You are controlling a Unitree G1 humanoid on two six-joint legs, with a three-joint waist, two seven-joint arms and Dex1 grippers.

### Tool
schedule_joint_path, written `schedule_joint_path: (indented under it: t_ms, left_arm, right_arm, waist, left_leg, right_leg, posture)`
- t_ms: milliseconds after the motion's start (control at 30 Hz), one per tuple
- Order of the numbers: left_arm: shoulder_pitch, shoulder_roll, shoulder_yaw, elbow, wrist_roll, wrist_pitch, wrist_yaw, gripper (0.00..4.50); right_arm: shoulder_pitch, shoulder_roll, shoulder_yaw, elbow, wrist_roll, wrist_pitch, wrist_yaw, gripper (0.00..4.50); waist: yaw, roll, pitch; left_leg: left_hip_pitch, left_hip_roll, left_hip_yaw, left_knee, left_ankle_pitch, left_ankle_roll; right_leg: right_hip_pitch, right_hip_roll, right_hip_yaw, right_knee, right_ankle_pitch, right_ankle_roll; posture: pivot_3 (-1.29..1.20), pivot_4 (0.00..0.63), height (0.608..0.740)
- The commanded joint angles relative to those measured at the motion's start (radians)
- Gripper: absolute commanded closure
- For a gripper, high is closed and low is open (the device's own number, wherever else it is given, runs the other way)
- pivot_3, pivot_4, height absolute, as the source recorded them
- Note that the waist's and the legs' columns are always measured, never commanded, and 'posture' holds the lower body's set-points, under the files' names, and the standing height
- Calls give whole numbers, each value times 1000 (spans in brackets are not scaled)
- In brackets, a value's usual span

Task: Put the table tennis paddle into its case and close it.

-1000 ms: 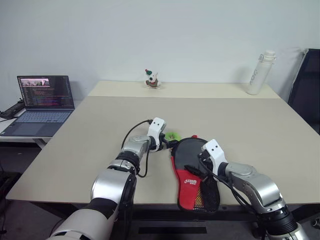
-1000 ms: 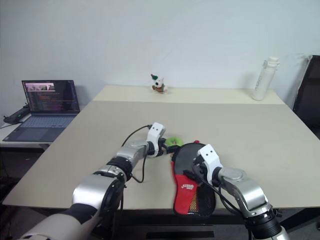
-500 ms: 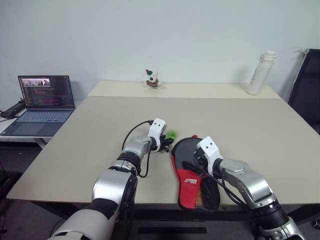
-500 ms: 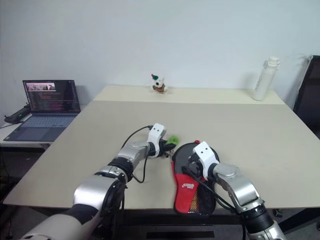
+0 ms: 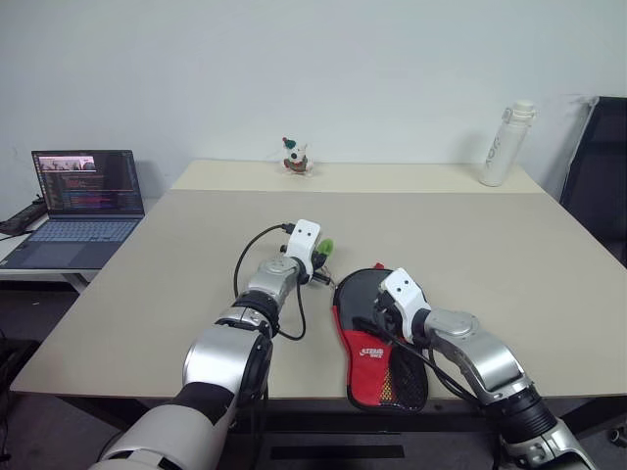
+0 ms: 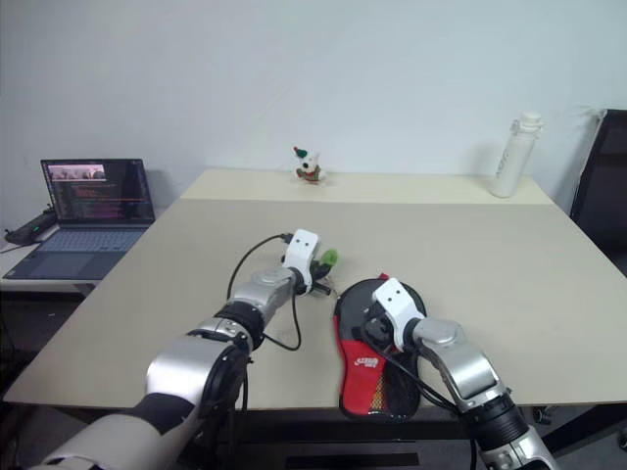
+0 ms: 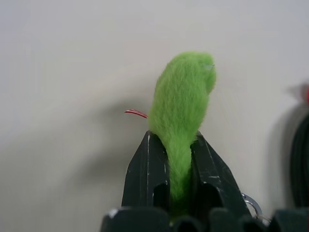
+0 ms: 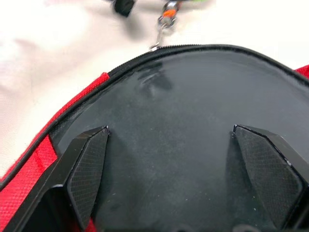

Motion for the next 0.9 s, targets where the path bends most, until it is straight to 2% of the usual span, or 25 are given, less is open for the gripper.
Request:
schedule_joint_path:
  t_ms: [33, 333, 633, 900]
  left_arm:
    - [-88, -16, -14, -10, 41, -57, 52, 4416]
    - [-161, -130, -118, 9, 181, -156, 49, 4417]
    - [-186, -203, -322, 20, 396, -315, 48, 4417]
    - [-206, -264, -393, 24, 477, -385, 83, 4418]
  right_arm:
    - [39, -6, 60, 26, -15, 50, 36, 0]
    - [107, 8, 147, -11, -21, 106, 77, 0]
    - [163, 41, 148, -51, -26, 156, 44, 0]
    - [232, 57, 166, -136, -30, 205, 18, 0]
  waist:
    - [0, 0, 0]
    - [0, -1, -2]
    - [2, -1, -8]
    - [8, -1, -9]
  left_leg:
    - [0, 0, 0, 0, 0, 0]
    - [0, 0, 0, 0, 0, 0]
    - [0, 0, 0, -1, 0, 0]
    - [0, -1, -1, 0, 0, 0]
  right_leg:
    - [0, 0, 0, 0, 0, 0]
    - [1, 0, 0, -1, 0, 0]
    - [1, 0, 0, -2, 0, 0]
    - [2, -1, 0, -3, -1, 1]
  posture:
    - [0, 150, 740]
    - [0, 150, 740]
    - [0, 150, 740]
    - [0, 150, 740]
